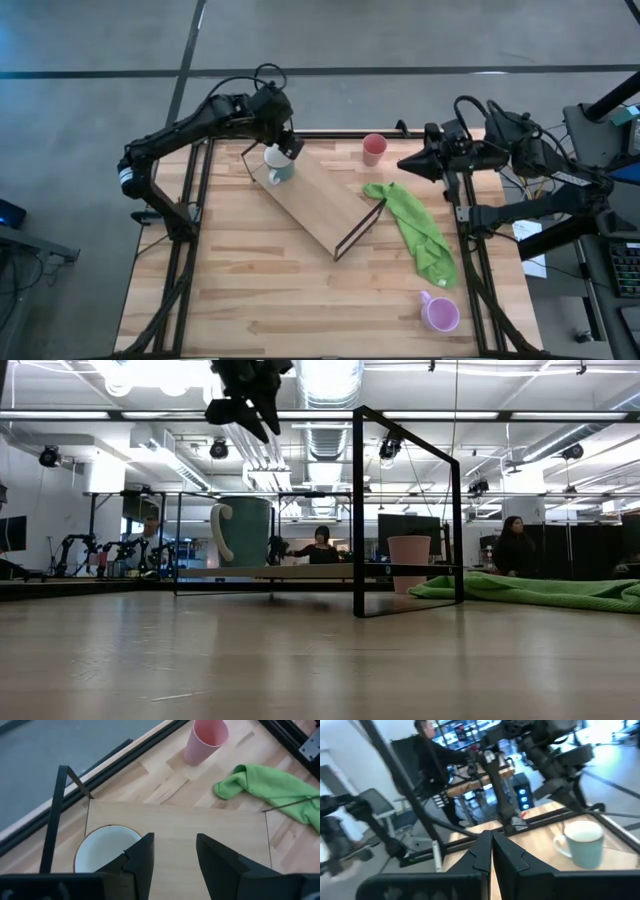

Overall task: Stack small to large cups/mugs on shelf
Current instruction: Put the pink cup on the shelf

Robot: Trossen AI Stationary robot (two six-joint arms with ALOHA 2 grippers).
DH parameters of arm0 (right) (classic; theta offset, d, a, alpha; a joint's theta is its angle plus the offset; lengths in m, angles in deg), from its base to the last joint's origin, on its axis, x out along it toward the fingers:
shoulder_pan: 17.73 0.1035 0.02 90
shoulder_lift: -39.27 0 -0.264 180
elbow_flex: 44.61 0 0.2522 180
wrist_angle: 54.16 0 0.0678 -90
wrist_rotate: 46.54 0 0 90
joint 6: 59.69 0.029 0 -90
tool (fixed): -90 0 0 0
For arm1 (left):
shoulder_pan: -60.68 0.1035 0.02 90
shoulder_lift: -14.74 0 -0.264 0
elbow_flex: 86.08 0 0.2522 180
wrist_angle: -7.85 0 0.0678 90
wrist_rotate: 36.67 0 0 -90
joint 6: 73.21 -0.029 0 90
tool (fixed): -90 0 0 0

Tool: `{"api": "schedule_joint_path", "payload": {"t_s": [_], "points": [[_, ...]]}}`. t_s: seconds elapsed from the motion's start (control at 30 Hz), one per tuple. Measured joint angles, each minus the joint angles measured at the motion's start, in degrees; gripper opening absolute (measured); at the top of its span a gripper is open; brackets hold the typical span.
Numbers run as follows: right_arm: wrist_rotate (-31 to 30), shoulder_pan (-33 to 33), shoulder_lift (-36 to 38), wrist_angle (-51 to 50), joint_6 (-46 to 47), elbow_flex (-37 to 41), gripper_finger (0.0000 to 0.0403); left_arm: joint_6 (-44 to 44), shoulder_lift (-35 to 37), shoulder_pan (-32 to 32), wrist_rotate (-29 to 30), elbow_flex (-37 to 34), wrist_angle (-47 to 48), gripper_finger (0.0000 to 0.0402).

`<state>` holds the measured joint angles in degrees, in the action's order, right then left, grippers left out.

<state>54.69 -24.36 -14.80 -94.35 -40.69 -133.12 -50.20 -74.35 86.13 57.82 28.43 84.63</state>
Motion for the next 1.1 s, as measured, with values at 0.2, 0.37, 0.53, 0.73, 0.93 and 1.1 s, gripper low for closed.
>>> {"api": "schedule_joint_path", "payload": {"t_s": [0.2, 0.37, 0.53, 0.73, 0.93, 1.1], "points": [[-1.2, -0.5, -3.3, -5.4, -4.6, -3.2, 0.0015, -1.4, 0.0, 0.0, 0.0, -0.1, 0.0, 0.0132], [-5.7, -0.4, -7.8, -14.1, -6.0, -6.7, 0.0045, -1.4, 0.0, 0.0, 0.0, -0.1, 0.0, 0.0132], [-13.0, -0.6, -12.4, -22.5, -8.6, -10.0, 0.0079, -1.4, 0.0, 0.0, 0.0, -0.1, 0.0, 0.0132], [-21.6, -2.0, -17.0, -24.8, -10.3, -11.1, 0.0093, -1.4, 0.1, 0.0, -1.3, -0.1, 0.0, 0.0132], [-20.3, -9.4, -21.6, -28.1, -9.1, -11.1, 0.0093, -1.4, 1.9, -0.1, -6.0, 0.0, -0.6, 0.0132], [-19.6, -16.8, -25.8, -30.8, -12.1, -11.1, 0.0093, -1.3, 4.1, -0.2, -8.0, 0.0, -4.1, 0.0132]]}}
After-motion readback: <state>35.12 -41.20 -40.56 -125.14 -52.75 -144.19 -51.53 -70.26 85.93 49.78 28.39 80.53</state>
